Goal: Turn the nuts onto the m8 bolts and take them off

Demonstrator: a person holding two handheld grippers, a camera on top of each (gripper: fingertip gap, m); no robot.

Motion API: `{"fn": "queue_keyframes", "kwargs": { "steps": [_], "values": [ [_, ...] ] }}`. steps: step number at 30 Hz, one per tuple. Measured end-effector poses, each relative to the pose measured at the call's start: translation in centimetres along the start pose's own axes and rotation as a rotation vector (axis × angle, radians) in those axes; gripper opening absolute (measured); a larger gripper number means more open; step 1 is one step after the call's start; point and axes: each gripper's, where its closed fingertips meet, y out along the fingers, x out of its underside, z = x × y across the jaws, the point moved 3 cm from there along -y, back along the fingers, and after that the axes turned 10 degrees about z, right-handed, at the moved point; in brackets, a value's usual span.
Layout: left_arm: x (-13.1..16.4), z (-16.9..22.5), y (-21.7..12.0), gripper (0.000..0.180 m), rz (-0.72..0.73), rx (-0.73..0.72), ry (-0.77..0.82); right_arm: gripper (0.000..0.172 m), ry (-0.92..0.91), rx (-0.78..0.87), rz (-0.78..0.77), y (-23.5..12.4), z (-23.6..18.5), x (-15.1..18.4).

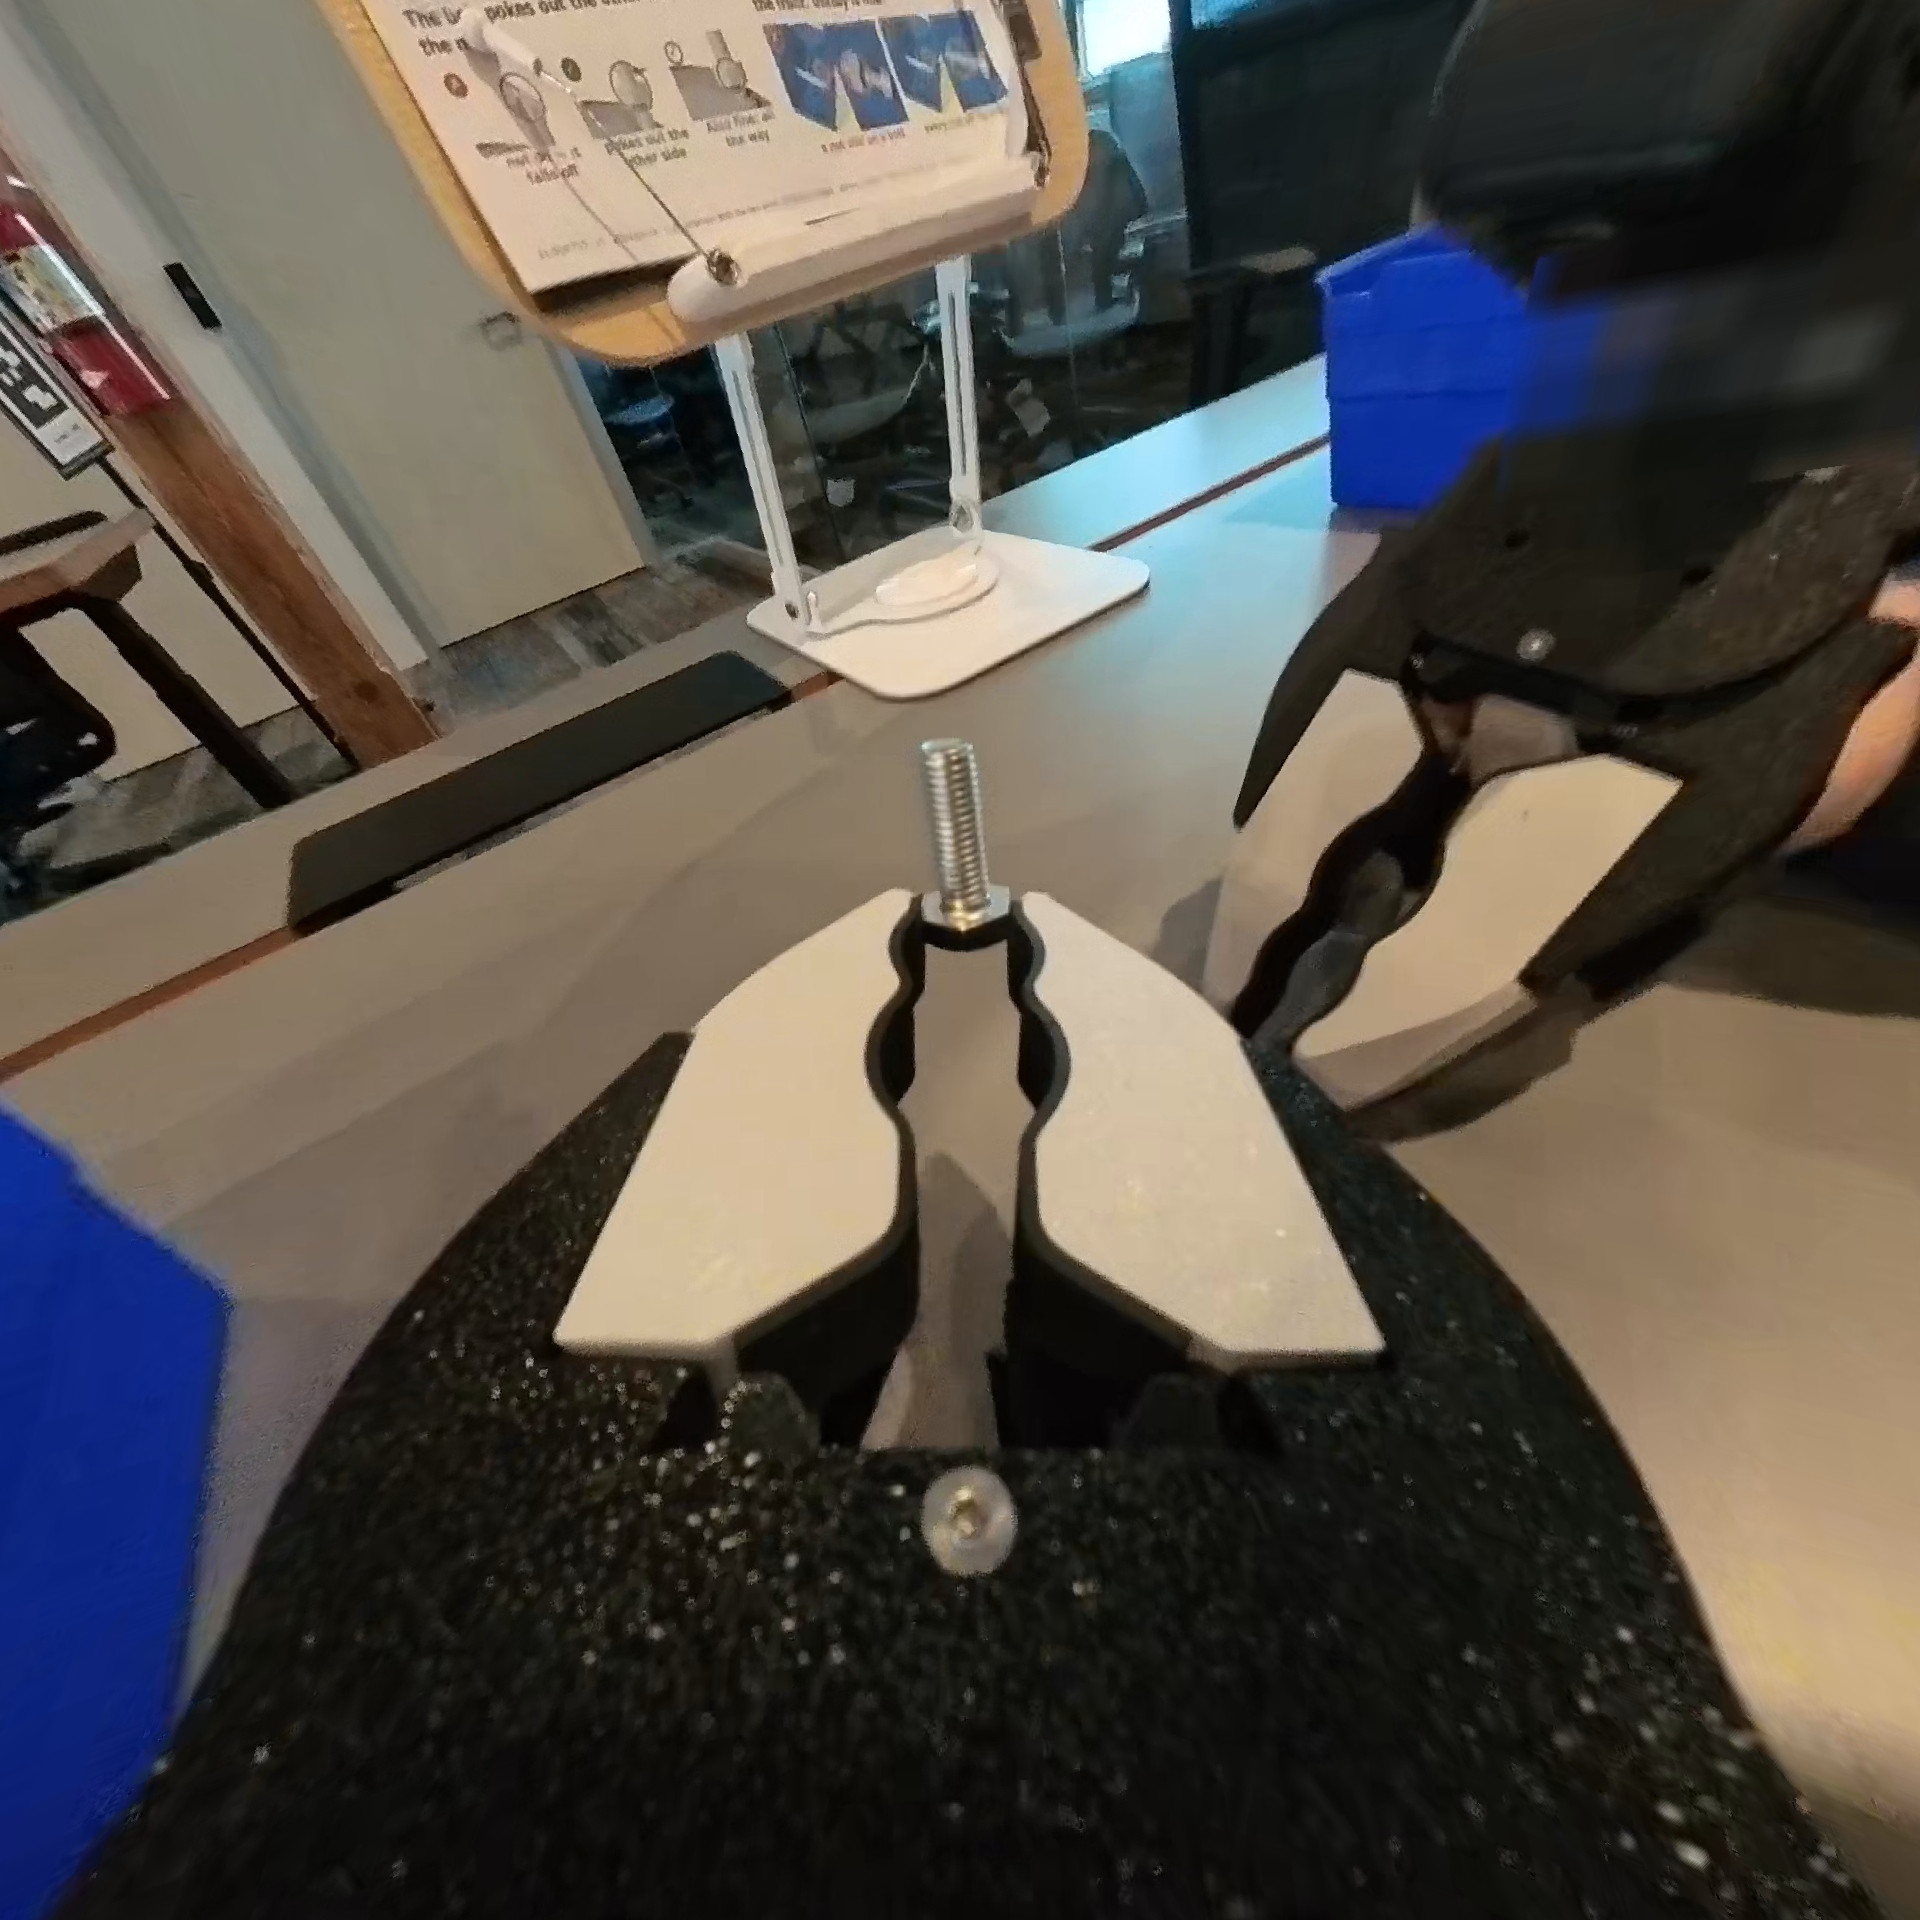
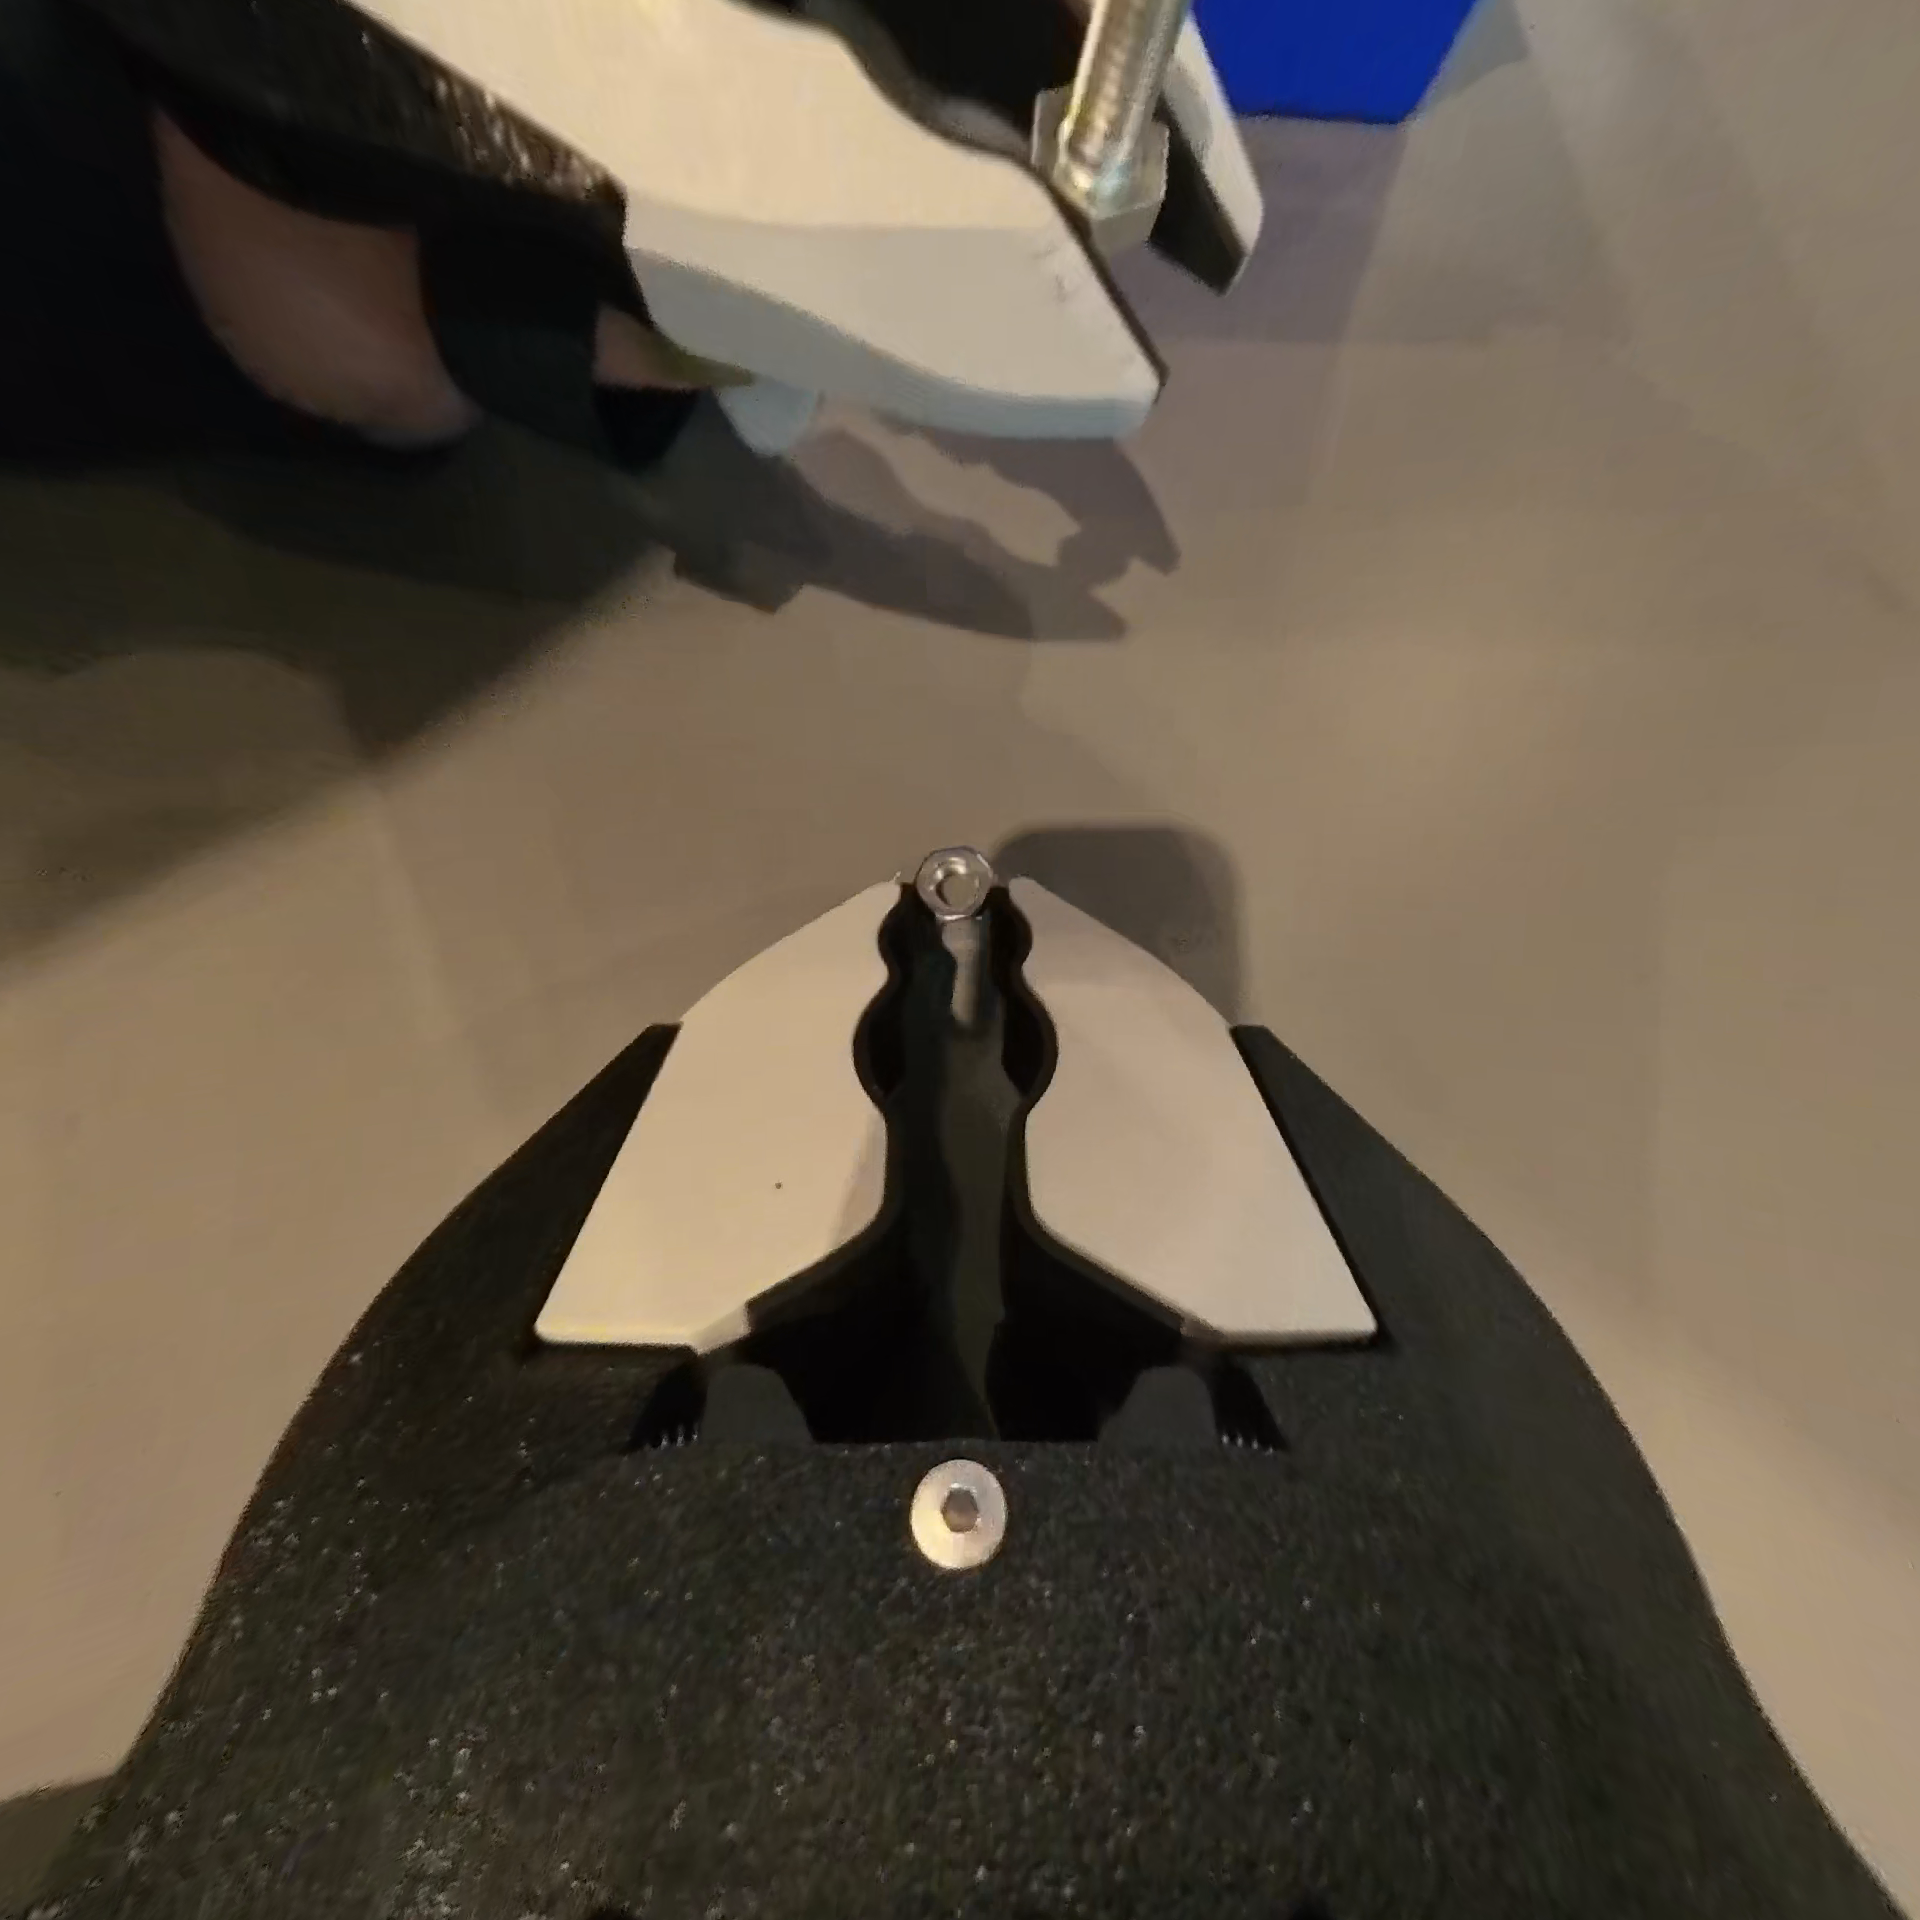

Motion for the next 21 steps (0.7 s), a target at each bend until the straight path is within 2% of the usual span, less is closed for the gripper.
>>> {"fn": "queue_keyframes", "kwargs": {
  "steps": [3,7,11,15,21],
  "values": [
    [-0.9,1.0,2.4,0.014,0.052,0.030,-0.066,0.013,0.007,0.078,0.114,-1.4,1.4,-0.8],
    [-2.2,2.0,6.4,0.014,0.131,0.064,-0.116,0.013,0.051,0.259,0.252,-5.2,4.3,-0.5],
    [-2.1,3.5,9.4,0.014,0.150,0.151,-0.137,0.013,0.053,0.437,0.302,-8.9,6.7,0.4],
    [-2.2,5.4,9.7,0.014,0.160,0.292,-0.062,0.012,0.059,0.432,0.372,-11.7,6.8,-0.5],
    [-2.7,6.0,9.1,0.014,0.204,0.380,-0.086,0.012,0.043,0.250,0.328,-14.0,4.7,-5.9]
  ]
}}
